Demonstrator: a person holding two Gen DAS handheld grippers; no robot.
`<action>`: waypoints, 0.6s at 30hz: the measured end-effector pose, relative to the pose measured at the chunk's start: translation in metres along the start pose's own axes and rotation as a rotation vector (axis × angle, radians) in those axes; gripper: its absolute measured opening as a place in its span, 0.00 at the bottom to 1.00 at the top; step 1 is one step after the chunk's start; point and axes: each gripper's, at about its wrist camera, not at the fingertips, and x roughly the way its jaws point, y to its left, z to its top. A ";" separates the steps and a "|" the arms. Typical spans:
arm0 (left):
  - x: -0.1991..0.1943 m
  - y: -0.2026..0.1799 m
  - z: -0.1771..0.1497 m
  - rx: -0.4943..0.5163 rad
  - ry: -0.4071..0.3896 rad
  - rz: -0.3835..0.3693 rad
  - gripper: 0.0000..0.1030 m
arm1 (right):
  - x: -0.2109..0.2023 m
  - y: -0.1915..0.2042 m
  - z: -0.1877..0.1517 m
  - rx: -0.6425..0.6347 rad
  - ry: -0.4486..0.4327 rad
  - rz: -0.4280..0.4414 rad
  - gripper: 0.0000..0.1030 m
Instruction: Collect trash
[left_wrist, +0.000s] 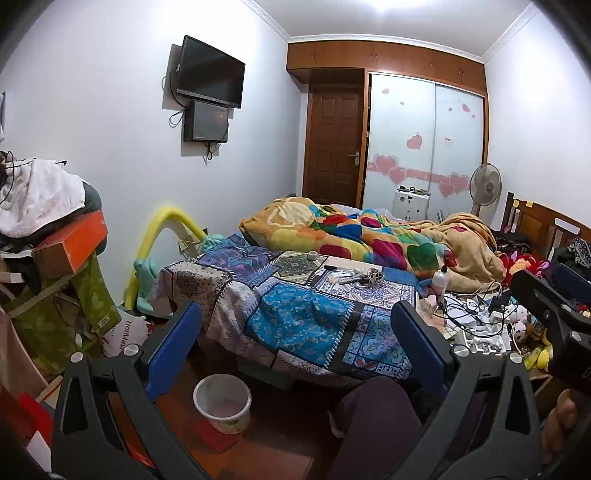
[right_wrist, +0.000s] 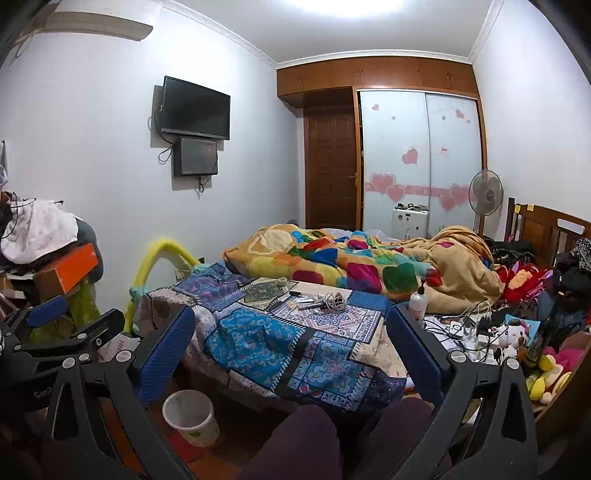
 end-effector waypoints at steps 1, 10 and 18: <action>0.001 0.000 0.001 0.001 0.001 0.000 1.00 | 0.000 0.000 0.000 0.000 0.000 0.001 1.00; 0.001 -0.001 0.002 0.003 -0.002 -0.001 1.00 | 0.000 0.002 -0.001 0.000 -0.007 -0.001 1.00; 0.003 -0.001 0.001 -0.001 0.007 -0.001 1.00 | -0.002 0.004 -0.001 0.002 -0.007 0.000 1.00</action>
